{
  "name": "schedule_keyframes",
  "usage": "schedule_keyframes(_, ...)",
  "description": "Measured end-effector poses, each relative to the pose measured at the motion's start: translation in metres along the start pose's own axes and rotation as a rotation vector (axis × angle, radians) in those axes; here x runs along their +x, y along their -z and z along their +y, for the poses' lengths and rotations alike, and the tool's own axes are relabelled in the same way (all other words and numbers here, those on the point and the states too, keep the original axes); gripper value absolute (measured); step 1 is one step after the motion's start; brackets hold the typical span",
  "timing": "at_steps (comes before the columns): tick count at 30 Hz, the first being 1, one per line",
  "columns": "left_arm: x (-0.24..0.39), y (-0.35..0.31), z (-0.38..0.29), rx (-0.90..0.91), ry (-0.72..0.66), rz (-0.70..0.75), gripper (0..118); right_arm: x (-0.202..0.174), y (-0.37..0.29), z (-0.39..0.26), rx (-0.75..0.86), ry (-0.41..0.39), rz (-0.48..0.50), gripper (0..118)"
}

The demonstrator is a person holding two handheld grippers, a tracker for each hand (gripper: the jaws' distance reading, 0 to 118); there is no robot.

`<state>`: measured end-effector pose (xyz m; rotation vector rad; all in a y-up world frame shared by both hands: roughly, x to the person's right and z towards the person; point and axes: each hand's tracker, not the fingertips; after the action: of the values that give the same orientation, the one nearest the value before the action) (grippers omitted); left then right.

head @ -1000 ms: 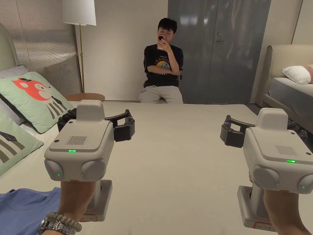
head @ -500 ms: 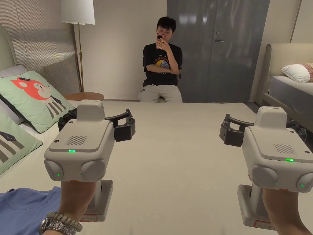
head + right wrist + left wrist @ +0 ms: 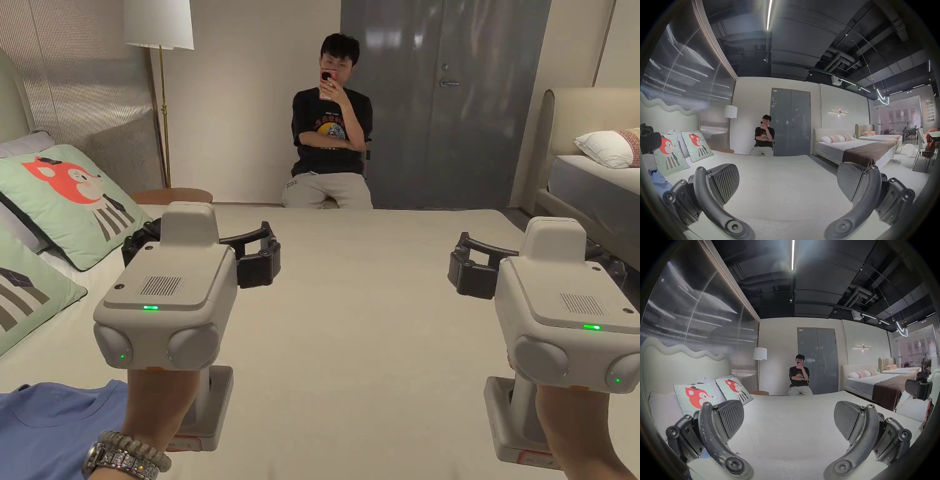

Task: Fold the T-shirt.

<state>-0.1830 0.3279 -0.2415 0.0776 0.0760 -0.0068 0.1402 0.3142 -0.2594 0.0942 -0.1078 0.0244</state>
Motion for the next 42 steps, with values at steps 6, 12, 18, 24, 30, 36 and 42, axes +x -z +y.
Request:
schedule_keyframes(6,-0.001,0.0,-0.003,0.002,-0.002,0.002,98,0.002,-0.001,-0.001,-0.006,0.006,0.005,114)
schedule_keyframes(12,0.003,-0.002,-0.005,0.012,0.022,0.019,0,-0.003,-0.007,0.0,0.012,-0.039,-0.027,0)
schedule_keyframes(18,0.0,-0.011,0.0,0.027,0.018,0.007,0,-0.007,-0.007,0.0,0.007,-0.05,0.021,0)
schedule_keyframes(24,-0.044,-0.024,0.002,0.008,0.033,0.08,0,-0.049,0.003,-0.002,0.007,-0.014,0.122,0)
schedule_keyframes(30,-0.119,-0.056,0.004,-0.017,0.053,0.284,0,-0.129,0.002,-0.003,0.0,0.02,0.323,1)
schedule_keyframes(36,-0.17,-0.088,0.0,-0.051,0.051,0.413,0,-0.185,0.006,-0.012,-0.021,0.05,0.447,1)
schedule_keyframes(42,-0.19,-0.087,-0.031,-0.151,0.039,0.43,0,-0.206,0.01,-0.022,-0.057,0.038,0.483,1)
